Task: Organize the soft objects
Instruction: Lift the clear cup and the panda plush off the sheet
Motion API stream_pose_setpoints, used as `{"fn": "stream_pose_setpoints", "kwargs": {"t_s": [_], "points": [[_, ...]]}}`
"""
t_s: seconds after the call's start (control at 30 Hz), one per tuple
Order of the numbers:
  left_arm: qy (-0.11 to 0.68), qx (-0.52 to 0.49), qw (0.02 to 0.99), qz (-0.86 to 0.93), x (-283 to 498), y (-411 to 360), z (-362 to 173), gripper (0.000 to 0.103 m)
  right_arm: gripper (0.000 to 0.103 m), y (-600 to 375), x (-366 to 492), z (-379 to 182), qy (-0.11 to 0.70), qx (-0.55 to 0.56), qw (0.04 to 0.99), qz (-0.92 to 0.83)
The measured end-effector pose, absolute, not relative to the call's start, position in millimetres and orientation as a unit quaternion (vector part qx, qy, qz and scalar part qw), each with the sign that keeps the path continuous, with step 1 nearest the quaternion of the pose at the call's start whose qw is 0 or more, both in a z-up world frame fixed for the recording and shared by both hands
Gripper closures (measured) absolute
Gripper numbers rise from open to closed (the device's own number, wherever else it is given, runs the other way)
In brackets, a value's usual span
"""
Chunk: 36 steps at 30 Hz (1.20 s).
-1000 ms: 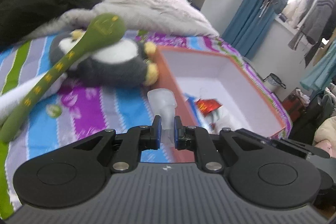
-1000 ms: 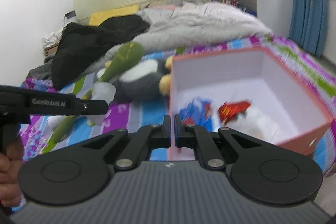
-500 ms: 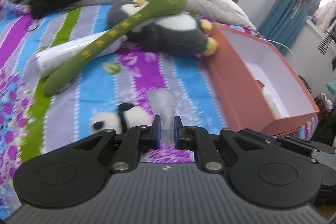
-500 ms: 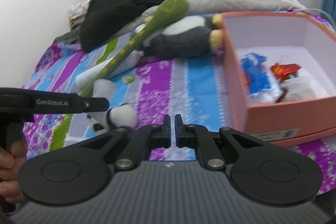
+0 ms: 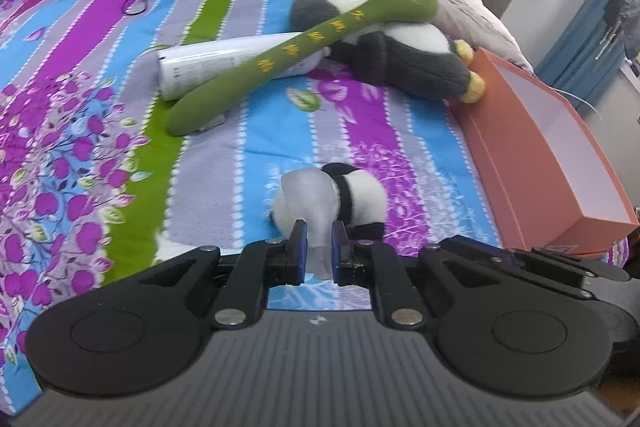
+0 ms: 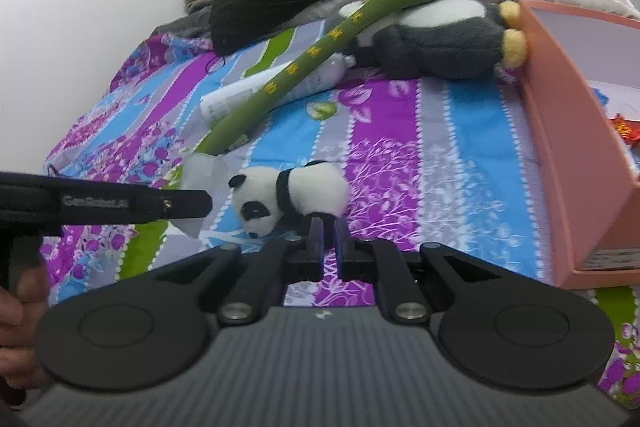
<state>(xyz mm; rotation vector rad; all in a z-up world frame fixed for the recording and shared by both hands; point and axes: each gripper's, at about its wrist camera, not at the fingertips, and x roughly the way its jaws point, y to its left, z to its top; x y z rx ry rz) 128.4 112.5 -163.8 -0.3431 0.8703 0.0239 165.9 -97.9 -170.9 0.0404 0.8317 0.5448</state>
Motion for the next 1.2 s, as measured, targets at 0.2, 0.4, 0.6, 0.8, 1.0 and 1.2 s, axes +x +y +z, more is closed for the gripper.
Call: {"fn": "stream_pose_setpoints", "kwargs": {"t_s": [0.2, 0.4, 0.6, 0.8, 1.0, 1.2], "points": [[0.419, -0.171, 0.891, 0.023, 122, 127, -167, 0.089, 0.062, -80, 179, -190, 0.41, 0.016, 0.875, 0.258], [0.42, -0.172, 0.891, 0.029, 118, 134, -167, 0.089, 0.063, -64, 196, -211, 0.426, 0.013, 0.869, 0.251], [0.419, -0.171, 0.891, 0.033, 116, 135, -166, 0.089, 0.065, -53, 210, -230, 0.449, 0.004, 0.862, 0.236], [0.416, -0.169, 0.893, 0.035, 117, 132, -161, 0.089, 0.075, -50, 207, -227, 0.452, -0.012, 0.86, 0.238], [0.412, -0.164, 0.896, 0.031, 121, 126, -156, 0.089, 0.077, -63, 201, -214, 0.44, -0.011, 0.868, 0.23], [0.408, -0.161, 0.899, 0.021, 125, 115, -149, 0.089, 0.077, -84, 192, -193, 0.422, -0.014, 0.881, 0.214]]}}
